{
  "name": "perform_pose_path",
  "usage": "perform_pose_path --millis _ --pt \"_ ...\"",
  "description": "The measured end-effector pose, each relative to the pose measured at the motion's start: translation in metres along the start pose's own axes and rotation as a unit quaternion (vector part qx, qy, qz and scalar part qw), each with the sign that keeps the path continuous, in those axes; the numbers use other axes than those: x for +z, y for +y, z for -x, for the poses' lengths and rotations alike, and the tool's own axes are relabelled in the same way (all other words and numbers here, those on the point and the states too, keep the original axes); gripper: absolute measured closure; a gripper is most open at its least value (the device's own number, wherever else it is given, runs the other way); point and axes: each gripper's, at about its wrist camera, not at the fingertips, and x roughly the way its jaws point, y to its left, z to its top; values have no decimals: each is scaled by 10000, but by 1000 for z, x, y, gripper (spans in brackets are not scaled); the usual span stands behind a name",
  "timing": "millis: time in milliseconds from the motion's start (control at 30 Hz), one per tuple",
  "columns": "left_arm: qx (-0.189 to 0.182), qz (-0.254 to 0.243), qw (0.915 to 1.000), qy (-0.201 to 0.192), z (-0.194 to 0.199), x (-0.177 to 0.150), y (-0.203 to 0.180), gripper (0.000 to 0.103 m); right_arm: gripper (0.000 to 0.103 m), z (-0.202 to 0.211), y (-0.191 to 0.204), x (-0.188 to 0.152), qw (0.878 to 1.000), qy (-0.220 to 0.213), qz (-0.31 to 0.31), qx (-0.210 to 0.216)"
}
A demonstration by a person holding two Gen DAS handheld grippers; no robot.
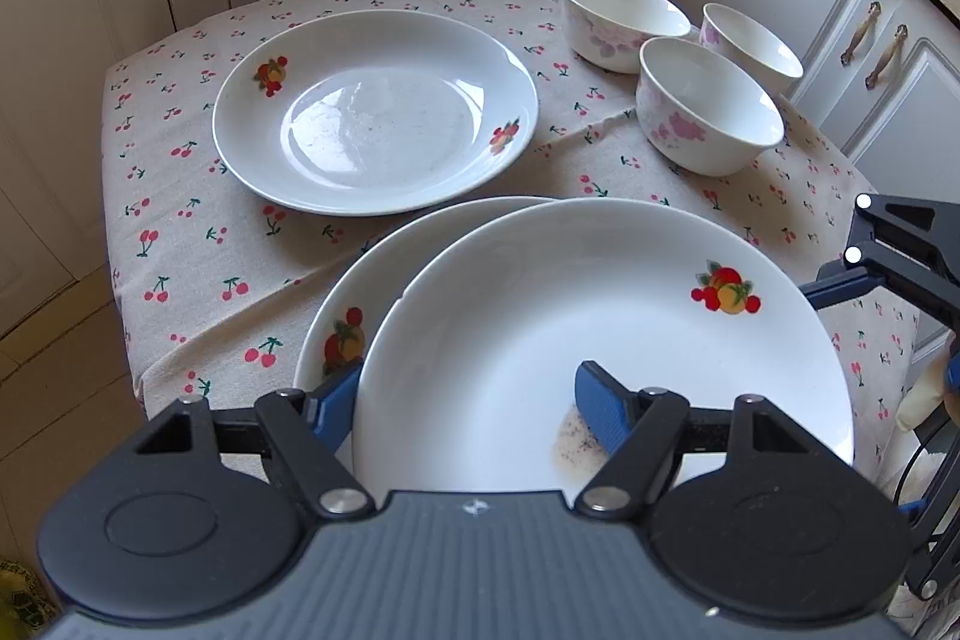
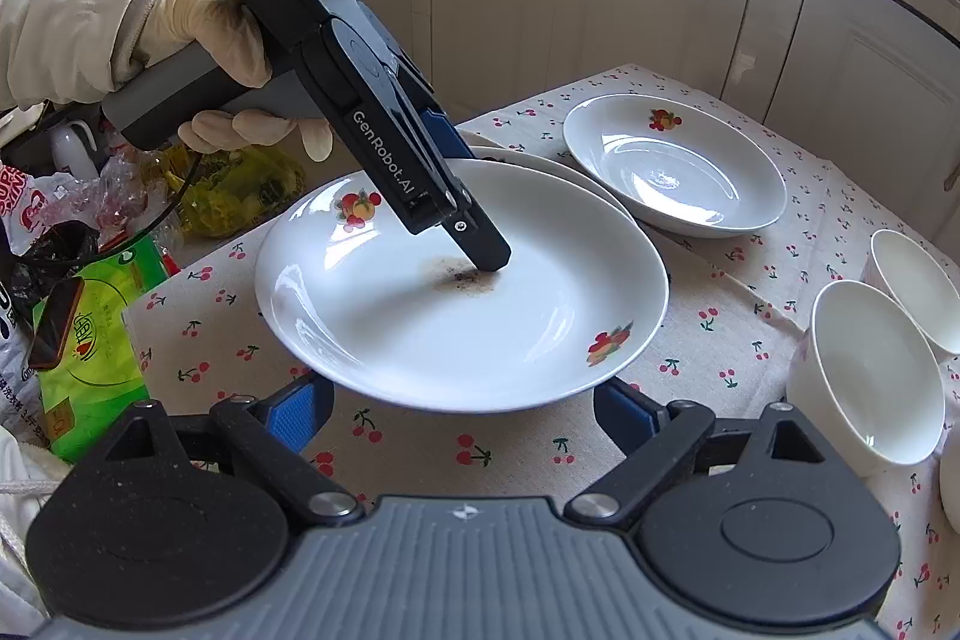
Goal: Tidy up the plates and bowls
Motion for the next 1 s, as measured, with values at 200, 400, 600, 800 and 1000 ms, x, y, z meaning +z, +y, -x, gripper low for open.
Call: perform_pose_path --millis 200,400,600,800,1000 --pt "240 -353 9991 55 0 1 -8 28 7 -1 1 2 10000 7 -11 -23" --pt "310 -439 9986 0 2 2 -7 28 7 -1 2 3 10000 19 -59 -44" --pt "330 -457 9984 -52 4 2 -7 26 7 -2 4 3 9999 37 -75 -109" --pt "410 -432 9982 -103 6 2 -7 26 7 -1 6 3 9998 16 -94 -176" --pt "433 -361 9982 -184 9 1 -4 26 7 -3 7 3 9997 29 -142 -184"
